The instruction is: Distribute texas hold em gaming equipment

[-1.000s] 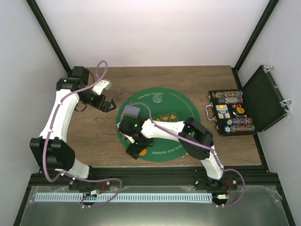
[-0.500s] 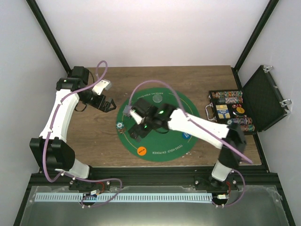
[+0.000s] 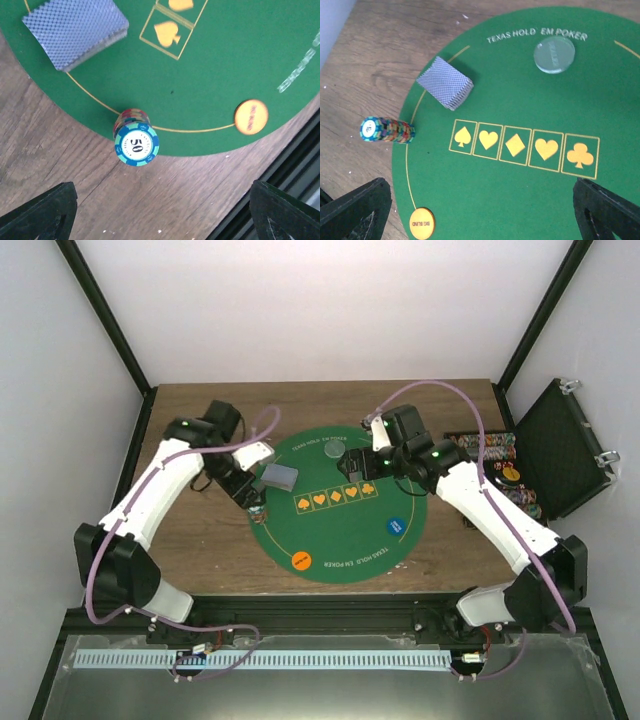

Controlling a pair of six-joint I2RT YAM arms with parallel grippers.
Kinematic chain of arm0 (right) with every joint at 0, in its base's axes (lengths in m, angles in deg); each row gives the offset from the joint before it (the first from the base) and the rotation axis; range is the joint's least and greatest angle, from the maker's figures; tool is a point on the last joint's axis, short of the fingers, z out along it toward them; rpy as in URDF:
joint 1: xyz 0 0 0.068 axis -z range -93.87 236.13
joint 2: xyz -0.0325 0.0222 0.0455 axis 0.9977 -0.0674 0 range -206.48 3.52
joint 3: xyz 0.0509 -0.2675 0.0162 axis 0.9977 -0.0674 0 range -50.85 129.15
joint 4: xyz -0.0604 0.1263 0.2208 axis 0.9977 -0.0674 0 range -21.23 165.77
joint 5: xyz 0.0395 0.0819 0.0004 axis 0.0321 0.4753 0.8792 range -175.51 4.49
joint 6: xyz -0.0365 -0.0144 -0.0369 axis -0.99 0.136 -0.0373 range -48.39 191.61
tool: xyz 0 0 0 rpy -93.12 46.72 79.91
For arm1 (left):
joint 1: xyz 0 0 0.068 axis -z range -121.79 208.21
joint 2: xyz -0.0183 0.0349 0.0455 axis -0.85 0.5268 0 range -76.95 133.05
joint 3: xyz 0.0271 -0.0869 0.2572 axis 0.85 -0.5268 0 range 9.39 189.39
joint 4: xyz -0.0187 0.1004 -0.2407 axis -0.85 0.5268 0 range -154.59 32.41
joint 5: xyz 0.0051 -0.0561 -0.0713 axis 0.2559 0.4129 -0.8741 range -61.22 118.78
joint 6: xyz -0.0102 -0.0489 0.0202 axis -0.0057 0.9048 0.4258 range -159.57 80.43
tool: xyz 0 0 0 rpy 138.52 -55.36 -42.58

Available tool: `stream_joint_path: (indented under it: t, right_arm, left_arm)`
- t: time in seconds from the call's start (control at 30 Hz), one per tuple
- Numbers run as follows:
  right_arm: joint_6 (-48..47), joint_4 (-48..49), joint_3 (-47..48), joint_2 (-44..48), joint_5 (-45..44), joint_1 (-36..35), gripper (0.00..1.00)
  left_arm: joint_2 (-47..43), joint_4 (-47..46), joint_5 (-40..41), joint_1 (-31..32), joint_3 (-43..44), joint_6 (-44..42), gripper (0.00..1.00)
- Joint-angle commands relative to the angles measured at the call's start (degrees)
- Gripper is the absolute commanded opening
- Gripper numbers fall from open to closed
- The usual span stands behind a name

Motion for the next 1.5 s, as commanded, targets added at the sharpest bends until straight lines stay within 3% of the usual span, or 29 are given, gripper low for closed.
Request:
stream_joint_path:
  t: [0.0, 0.17, 0.47, 0.97, 1.23, 1.47]
  right_arm:
    - [2.25, 1.84, -2.17, 0.37, 2.24, 1.34, 1.0]
    - [2.38, 2.05, -2.6, -1.44, 2.96, 1.29, 1.0]
    - [1.93, 1.85, -3.15, -3.39, 3.26, 1.3, 1.0]
    - [0.57, 1.06, -2.08, -5.3, 2.79, 1.29, 1.0]
    - [-0.12, 0.02, -0.49, -4.72, 1.76, 1.32, 1.0]
    - [-0.28, -0.29, -0.07, -3.85, 1.59, 1.33, 1.0]
  left_arm:
    - [-0.98, -4.4, 12.13, 4.12, -4.6, -2.55, 0.97]
    - [1.48, -9.19, 15.18, 7.02, -9.1, -2.92, 0.99]
    - [8.12, -15.34, 12.6, 7.02, -12.75, -1.2, 0.97]
    - [10.25, -14.73, 9.96, 7.02, -14.93, -2.12, 0.49]
    - [9.71, -14.15, 11.15, 7.02, -14.7, -2.05, 0.0]
    - [8.94, -12.03, 15.23, 7.02, -11.88, -0.55, 0.0]
